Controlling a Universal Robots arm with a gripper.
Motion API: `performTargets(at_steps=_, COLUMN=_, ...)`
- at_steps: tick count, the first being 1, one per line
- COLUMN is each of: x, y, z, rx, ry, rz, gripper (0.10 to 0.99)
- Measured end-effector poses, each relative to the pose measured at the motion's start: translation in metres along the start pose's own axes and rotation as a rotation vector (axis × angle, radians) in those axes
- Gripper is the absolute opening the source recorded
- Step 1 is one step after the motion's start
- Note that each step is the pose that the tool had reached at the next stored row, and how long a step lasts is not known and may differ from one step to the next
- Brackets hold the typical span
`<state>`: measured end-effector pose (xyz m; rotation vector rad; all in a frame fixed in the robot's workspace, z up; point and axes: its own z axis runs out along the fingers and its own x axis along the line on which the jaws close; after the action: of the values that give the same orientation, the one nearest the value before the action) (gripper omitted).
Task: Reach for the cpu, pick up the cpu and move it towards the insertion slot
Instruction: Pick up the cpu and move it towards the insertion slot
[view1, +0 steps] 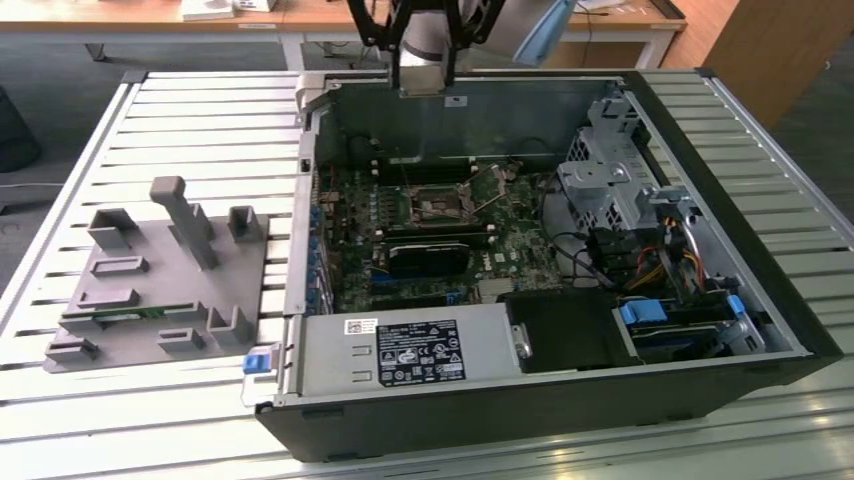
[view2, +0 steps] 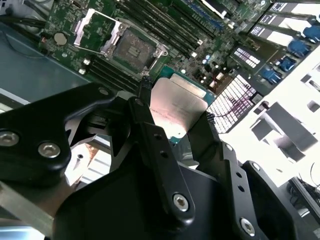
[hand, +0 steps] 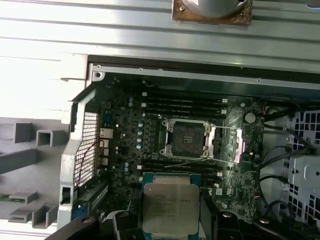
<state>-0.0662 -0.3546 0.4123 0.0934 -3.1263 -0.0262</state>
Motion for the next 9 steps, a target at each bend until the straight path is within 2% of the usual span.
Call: performTargets(at_steps=9, x=-0.0223, y=0.0131, z=0.0038, rx=0.0, ry=0.0, rz=0.0, gripper=0.545)
